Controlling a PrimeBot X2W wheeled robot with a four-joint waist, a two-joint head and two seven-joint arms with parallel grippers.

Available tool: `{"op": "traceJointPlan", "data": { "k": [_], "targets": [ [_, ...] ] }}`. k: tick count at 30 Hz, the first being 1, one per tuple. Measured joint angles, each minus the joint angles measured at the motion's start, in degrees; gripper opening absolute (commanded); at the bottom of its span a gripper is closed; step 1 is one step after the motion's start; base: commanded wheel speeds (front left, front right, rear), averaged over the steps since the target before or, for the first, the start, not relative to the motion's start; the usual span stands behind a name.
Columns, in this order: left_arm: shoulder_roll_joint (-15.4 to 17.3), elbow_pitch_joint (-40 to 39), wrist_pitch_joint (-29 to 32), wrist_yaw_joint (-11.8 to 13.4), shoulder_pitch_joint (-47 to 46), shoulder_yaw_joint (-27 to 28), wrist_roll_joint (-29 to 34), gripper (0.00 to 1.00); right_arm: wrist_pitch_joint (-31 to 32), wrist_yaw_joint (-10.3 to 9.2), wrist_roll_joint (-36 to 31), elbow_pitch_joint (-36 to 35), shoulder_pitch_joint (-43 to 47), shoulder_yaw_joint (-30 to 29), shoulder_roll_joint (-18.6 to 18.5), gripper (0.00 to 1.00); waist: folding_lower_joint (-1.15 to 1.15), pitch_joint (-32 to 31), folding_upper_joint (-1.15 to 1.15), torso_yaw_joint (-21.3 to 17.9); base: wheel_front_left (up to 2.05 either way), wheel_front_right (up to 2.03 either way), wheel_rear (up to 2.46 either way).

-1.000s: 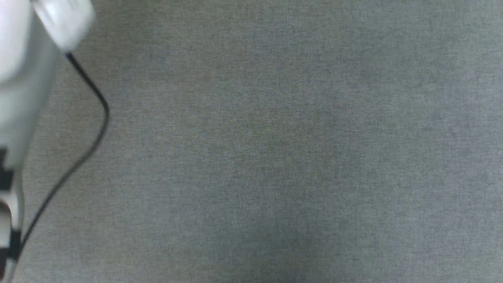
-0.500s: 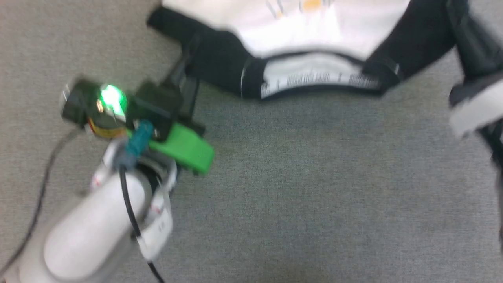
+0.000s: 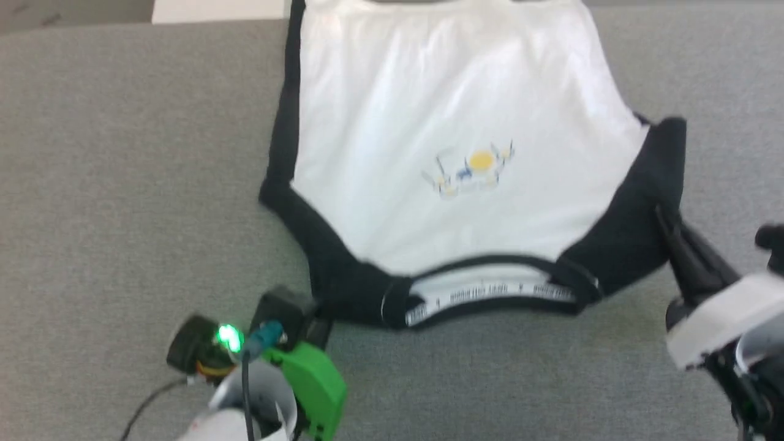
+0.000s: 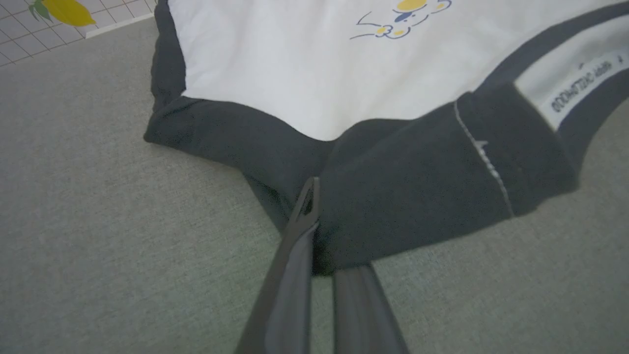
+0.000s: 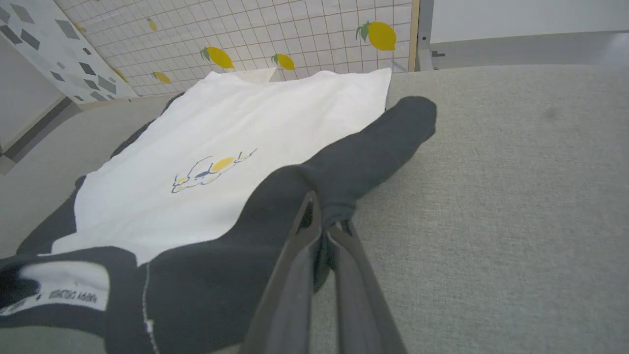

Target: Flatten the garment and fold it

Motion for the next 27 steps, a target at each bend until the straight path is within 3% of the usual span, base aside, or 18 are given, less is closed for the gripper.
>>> {"op": "traceJointPlan", "data": {
  "k": [11,27],
  "targets": [
    [0.11,3.91,1.94,-1.32,9.26,-3.25,-6.91,0.0,2.35,0.01,-3.45,1.46,14.87,-0.58,2.02,0.0,0.0,-8.18,0.0,-0.06,0.0,0.0,0.0],
    [-1.44,7.15,2.32,-1.31,14.3,-4.97,-10.53,0.0,1.9,0.0,-6.62,3.19,22.45,0.2,5.53,0.0,0.0,-11.0,0.0,-0.71,0.0,0.0,0.0]
  ]
}}
